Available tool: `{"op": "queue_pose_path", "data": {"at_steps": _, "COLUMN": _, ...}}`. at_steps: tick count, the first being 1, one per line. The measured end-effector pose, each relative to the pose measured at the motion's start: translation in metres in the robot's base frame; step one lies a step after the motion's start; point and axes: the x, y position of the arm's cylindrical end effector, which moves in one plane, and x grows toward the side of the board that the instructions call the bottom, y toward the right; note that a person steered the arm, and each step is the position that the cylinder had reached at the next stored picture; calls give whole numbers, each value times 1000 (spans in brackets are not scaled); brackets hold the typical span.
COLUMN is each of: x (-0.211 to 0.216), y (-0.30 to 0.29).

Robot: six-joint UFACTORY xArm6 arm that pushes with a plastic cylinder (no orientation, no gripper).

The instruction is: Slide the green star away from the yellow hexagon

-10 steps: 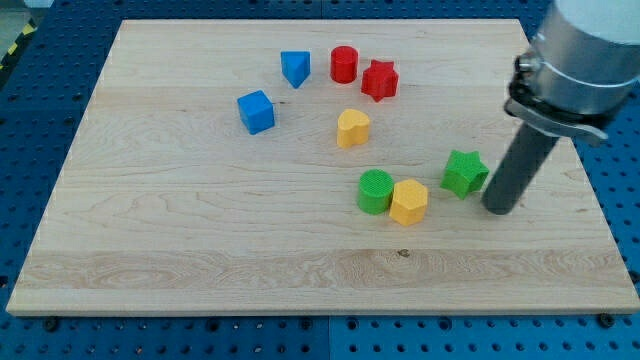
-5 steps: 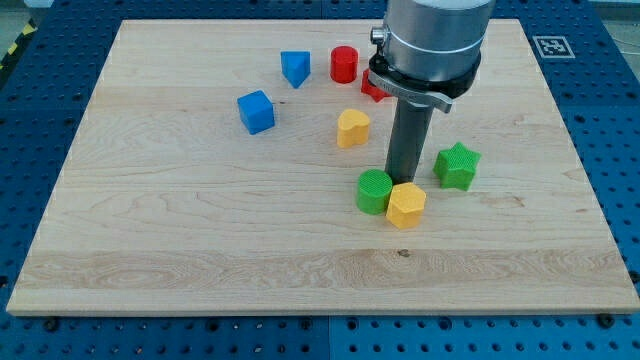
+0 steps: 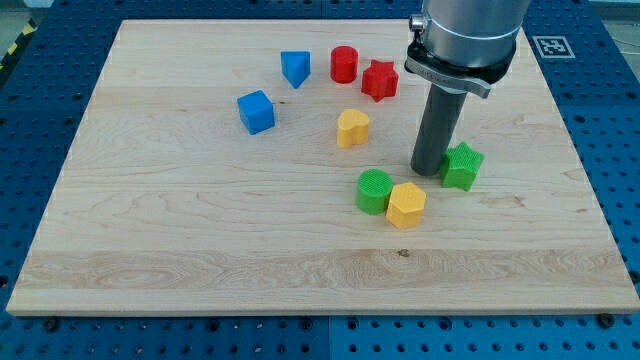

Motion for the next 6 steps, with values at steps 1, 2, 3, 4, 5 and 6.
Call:
{"op": "queue_pose_path", "data": {"at_steps": 1, "x": 0, "y": -7}}
{"op": "queue_pose_path", "data": {"at_steps": 2, "x": 0, "y": -14}}
{"op": "queue_pose_path", "data": {"at_steps": 3, "x": 4, "y": -14}}
{"op": "queue_pose_path", "data": {"at_steps": 4, "x": 15, "y": -9}}
{"op": "queue_pose_path", "data": {"at_steps": 5, "x": 27, "y": 5}}
{"op": "queue_pose_path", "data": {"at_steps": 6, "x": 36, "y": 20}}
